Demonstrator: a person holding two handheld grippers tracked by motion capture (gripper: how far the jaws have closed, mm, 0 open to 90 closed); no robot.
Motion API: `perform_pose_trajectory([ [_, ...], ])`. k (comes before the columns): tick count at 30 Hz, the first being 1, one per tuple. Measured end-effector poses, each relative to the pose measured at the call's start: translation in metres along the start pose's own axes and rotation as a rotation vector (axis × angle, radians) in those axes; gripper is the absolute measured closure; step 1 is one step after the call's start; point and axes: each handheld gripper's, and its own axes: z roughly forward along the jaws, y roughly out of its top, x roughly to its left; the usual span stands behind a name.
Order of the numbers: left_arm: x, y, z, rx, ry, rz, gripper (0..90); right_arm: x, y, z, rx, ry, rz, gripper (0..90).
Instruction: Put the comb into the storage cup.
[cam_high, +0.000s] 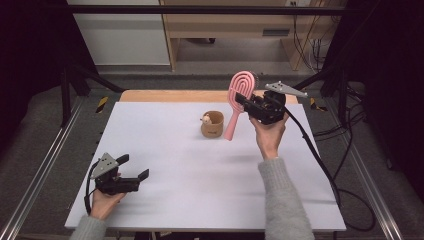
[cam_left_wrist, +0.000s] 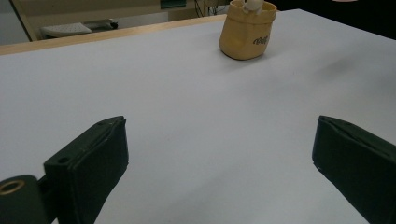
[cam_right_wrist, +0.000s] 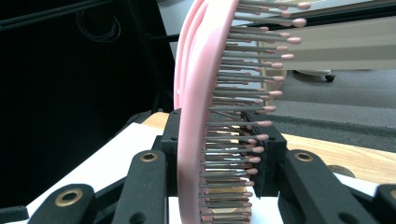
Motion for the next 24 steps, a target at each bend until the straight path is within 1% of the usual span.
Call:
perform_pose_trajectory([
  [12, 0.001, 0.0, 0.0, 0.002, 0.005, -0.004, 3.5, -0.004, 0.009, 0.016, 0.004, -0.036, -0.008, 64.7],
  [20, 0.001, 0.0, 0.0, 0.001, 0.005, -0.006, 3.5, -0.003, 0.013, 0.024, 0.003, -0.045, -0.019, 64.7],
  [24, 0.001, 0.0, 0.0, 0.002, 0.004, -0.006, 3.5, -0.004, 0.017, 0.031, 0.0, -0.049, -0.011, 64.7],
])
